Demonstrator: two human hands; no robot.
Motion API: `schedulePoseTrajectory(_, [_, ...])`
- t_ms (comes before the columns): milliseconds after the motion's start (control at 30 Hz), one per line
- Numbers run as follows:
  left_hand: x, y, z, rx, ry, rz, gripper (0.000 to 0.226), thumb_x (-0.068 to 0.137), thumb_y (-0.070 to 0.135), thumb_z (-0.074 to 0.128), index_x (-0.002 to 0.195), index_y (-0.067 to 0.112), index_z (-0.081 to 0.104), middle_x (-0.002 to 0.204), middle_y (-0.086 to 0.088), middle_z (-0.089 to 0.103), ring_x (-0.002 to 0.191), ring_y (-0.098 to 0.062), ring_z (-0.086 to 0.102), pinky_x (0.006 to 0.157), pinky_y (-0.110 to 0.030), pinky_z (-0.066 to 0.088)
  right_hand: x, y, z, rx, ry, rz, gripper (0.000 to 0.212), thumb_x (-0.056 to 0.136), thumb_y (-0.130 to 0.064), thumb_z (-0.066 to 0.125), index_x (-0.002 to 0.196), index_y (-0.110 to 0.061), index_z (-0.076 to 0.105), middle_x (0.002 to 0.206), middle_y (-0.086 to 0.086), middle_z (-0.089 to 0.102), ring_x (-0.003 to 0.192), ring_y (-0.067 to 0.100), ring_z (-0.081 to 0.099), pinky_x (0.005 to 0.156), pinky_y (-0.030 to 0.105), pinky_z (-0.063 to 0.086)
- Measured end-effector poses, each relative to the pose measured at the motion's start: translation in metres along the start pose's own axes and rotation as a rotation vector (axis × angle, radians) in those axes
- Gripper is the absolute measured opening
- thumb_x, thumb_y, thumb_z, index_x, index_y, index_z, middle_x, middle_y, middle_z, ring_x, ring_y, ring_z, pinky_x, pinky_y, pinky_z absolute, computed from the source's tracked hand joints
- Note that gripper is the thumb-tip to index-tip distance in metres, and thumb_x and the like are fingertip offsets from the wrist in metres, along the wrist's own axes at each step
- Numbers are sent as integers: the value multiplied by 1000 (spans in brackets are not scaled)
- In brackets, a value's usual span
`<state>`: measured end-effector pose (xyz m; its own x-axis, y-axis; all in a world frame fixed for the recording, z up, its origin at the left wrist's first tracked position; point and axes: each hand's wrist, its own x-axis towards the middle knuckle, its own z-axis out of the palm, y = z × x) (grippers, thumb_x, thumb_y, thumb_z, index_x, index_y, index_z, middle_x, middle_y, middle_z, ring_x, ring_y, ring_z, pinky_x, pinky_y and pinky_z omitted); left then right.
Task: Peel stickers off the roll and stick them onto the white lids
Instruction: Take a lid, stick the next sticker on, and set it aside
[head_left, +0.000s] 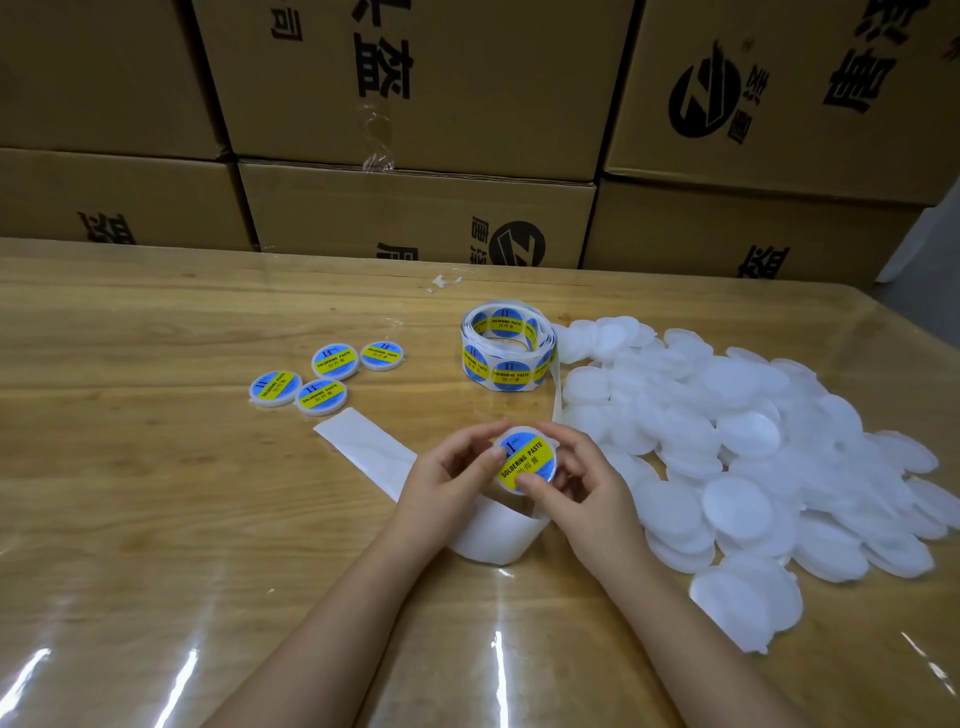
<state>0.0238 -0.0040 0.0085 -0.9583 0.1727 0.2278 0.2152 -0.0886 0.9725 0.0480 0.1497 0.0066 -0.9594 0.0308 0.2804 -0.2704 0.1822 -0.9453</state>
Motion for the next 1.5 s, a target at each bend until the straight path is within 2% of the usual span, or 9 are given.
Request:
schedulePoseTrajectory(167, [-1, -2, 0, 69, -37, 11, 33, 83, 6, 67, 107, 27, 63, 92, -20, 65, 82, -16, 56, 80, -36, 48, 1, 2, -2, 16, 2, 36, 44, 83, -13, 72, 106, -48, 60, 84, 7, 72, 83, 34, 61, 75, 38, 49])
schedulePoseTrajectory(333, [0, -2, 0, 21, -26, -18, 27, 81, 14, 67, 106, 26, 64, 96, -16, 66, 85, -14, 58, 82, -33, 49, 2, 7, -3, 56, 18, 25, 27, 88, -10, 65, 105, -32, 62, 58, 0, 63, 68, 10, 61, 71, 20, 48])
schedulePoseTrajectory(467, [-1, -2, 0, 6, -18, -21, 25, 86, 13, 63, 107, 26, 66, 97, -9, 69, 87, -8, 63, 82, -22, 51, 2, 6, -5, 73, 3, 35, 23, 92, -14, 60, 105, -32, 62, 72, 15, 70, 75, 14, 64, 74, 18, 48])
schedulePoseTrajectory(567, [0, -2, 0, -2, -1, -20, 26, 88, 8, 60, 105, 27, 65, 97, -5, 70, 89, -8, 62, 83, -23, 51, 2, 6, -4, 63, -26, 30, 29, 89, -13, 65, 106, -36, 61, 79, 24, 65, 74, 27, 60, 74, 28, 48])
schedulePoseTrajectory(800, [1, -1, 2, 11, 56, 0, 27, 91, 8, 58, 104, 31, 65, 89, 2, 68, 82, -2, 61, 77, -14, 48, 2, 5, -2, 61, -71, 4, 40, 76, -21, 68, 112, -37, 59, 79, 2, 67, 67, 8, 52, 66, 17, 43])
schedulePoseTrajectory(1133, [1, -3, 0, 16, 25, 19, 27, 91, 9, 57, 105, 30, 66, 86, -11, 66, 79, -7, 60, 74, -18, 51, 3, 5, -5, 148, -61, 34, 34, 89, -2, 61, 112, -27, 61, 77, 7, 70, 79, 10, 64, 74, 16, 47])
schedulePoseTrajectory(1267, [1, -3, 0, 44, 28, 29, 28, 91, 11, 58, 105, 34, 66, 94, -26, 65, 83, -15, 59, 80, -32, 51, 2, 5, -5, 148, -57, 37, 32, 89, -3, 61, 113, -24, 60, 76, 3, 72, 79, 9, 65, 74, 15, 47])
schedulePoseTrajectory(1367, [1, -3, -1, 52, 23, 32, 29, 91, 11, 58, 104, 35, 67, 98, -26, 65, 86, -18, 60, 84, -40, 51, 2, 5, -5, 150, -52, 36, 32, 89, -3, 62, 111, -25, 61, 78, 7, 72, 81, 13, 67, 77, 18, 49])
schedulePoseTrajectory(1500, [1, -4, -1, 68, 31, 37, 29, 92, 11, 58, 105, 35, 66, 98, -22, 66, 87, -16, 60, 82, -34, 51, 1, 4, -4, 158, -43, 37, 31, 88, -3, 62, 108, -27, 61, 80, 15, 71, 82, 18, 66, 79, 24, 50])
